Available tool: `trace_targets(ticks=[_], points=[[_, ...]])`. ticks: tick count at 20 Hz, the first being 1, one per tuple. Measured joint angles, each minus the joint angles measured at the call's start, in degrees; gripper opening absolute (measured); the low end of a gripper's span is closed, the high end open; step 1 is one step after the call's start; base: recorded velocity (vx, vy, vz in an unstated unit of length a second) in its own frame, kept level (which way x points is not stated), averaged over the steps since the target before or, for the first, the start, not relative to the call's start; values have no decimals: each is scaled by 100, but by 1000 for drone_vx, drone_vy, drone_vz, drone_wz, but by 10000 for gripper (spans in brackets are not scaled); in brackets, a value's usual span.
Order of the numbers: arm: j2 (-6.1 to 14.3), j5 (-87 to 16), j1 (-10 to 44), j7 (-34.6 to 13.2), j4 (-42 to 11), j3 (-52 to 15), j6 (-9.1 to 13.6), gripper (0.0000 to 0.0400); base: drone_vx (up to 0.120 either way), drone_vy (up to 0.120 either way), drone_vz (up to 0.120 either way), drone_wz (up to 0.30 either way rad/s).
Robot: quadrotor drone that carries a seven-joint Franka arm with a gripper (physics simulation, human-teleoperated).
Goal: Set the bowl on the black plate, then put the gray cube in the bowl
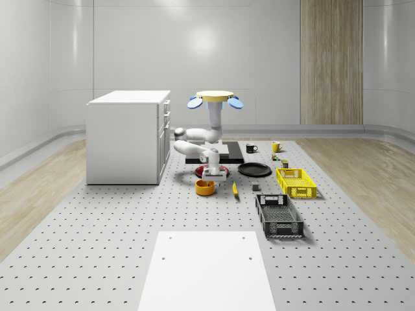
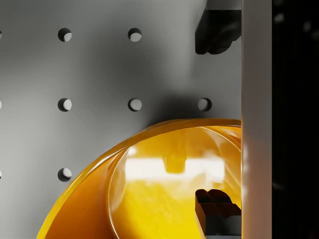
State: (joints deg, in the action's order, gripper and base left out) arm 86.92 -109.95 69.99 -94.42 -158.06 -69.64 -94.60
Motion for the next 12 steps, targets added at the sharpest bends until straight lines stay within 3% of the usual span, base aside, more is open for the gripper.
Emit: trace_targets(ticks=[4, 5, 7, 9, 12], points=[[6, 2, -17, 20, 2, 1, -7, 400, 0, 0, 0, 0], [7, 2, -20, 22, 3, 1, -8, 334, 0, 0, 0, 0], [9, 3, -23, 26, 3, 1, -10, 242, 0, 0, 0, 0], [10, 3, -25, 28, 4, 1, -11, 186, 0, 0, 0, 0], [12, 4, -26, 29, 4, 1, -13, 141, 0, 0, 0, 0]])
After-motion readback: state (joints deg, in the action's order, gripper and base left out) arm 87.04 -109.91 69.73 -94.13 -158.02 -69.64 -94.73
